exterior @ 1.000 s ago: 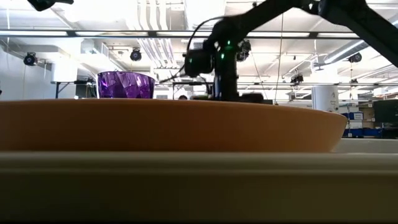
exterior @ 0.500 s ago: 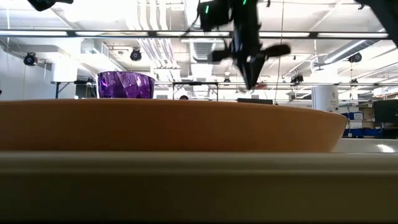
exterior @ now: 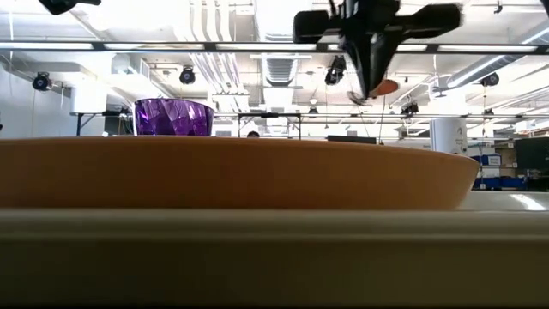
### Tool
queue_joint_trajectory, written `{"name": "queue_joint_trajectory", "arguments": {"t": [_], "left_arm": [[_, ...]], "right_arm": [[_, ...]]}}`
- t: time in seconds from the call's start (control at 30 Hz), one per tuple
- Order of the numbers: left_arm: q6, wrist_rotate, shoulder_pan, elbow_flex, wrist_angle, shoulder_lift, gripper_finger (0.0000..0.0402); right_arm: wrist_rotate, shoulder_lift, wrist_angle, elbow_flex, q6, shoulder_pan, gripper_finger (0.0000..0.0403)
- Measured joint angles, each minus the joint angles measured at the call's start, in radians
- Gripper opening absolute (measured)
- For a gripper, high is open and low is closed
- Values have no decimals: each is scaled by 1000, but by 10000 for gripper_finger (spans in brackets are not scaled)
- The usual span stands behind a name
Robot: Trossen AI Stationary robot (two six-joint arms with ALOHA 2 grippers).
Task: Pick and place plate/cup/fork/spoon on tray
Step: Put the orange spoon on the gray serving tray
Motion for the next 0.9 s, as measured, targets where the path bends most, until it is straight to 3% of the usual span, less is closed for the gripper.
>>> {"name": "queue_joint_trajectory", "arguments": {"t": [0.23,0.37,0.47,0.7,0.9], "left_arm": [[12,18,0,0,-4,0,73],[27,49,0,0,-4,0,73],[28,51,0,0,-4,0,73],[45,53,0,0,-4,0,73],[46,54,0,0,-4,0,73]], "right_arm": [[-97,43,-9,-1,304,152,8],[-178,66,12,-1,419,209,8],[-182,72,65,-2,480,242,8],[-182,90,98,-4,481,278,8],[-180,90,125,-4,347,289,8]]}}
